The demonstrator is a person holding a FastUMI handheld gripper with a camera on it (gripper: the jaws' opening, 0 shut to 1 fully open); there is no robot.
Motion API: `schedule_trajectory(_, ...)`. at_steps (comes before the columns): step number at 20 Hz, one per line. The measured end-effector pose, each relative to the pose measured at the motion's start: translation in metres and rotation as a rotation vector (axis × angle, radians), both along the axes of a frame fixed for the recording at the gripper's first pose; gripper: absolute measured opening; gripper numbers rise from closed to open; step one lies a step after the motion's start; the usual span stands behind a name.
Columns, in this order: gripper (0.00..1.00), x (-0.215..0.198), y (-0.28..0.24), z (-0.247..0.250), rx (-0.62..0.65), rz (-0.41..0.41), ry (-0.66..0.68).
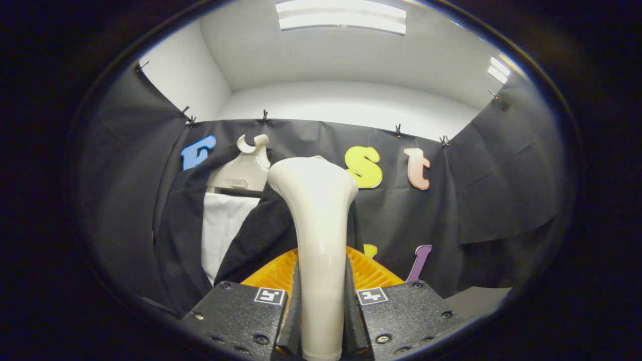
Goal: Iron the clothes twice with a garment steamer, once on the left side and once on the right side.
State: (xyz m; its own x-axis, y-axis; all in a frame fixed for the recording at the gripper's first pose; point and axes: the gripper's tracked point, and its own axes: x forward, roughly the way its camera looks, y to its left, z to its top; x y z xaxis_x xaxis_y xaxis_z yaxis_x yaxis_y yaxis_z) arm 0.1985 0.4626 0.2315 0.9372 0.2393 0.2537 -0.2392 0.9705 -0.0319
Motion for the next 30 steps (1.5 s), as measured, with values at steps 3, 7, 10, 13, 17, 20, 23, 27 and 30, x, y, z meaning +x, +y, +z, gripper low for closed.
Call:
schedule_trajectory(3, 0.39, -0.003, -0.004, -0.028, -0.013, -0.015, 0.037)
schedule_trajectory(7, 0.39, -0.011, -0.007, -0.065, -0.054, -0.015, 0.083)
schedule_trajectory(10, 0.39, -0.019, -0.009, -0.085, -0.078, -0.005, 0.112)
schedule_trajectory(13, 0.39, -0.026, -0.014, -0.106, -0.099, -0.010, 0.138)
schedule_trajectory(17, 0.39, -0.033, -0.016, -0.135, -0.122, -0.006, 0.195)
schedule_trajectory(20, 0.39, -0.041, -0.017, -0.153, -0.146, -0.003, 0.223)
schedule_trajectory(23, 0.39, -0.047, -0.014, -0.173, -0.170, 0.003, 0.255)
schedule_trajectory(27, 0.39, -0.059, -0.013, -0.198, -0.197, -0.001, 0.295)
schedule_trajectory(30, 0.39, -0.066, -0.010, -0.214, -0.216, 0.003, 0.317)
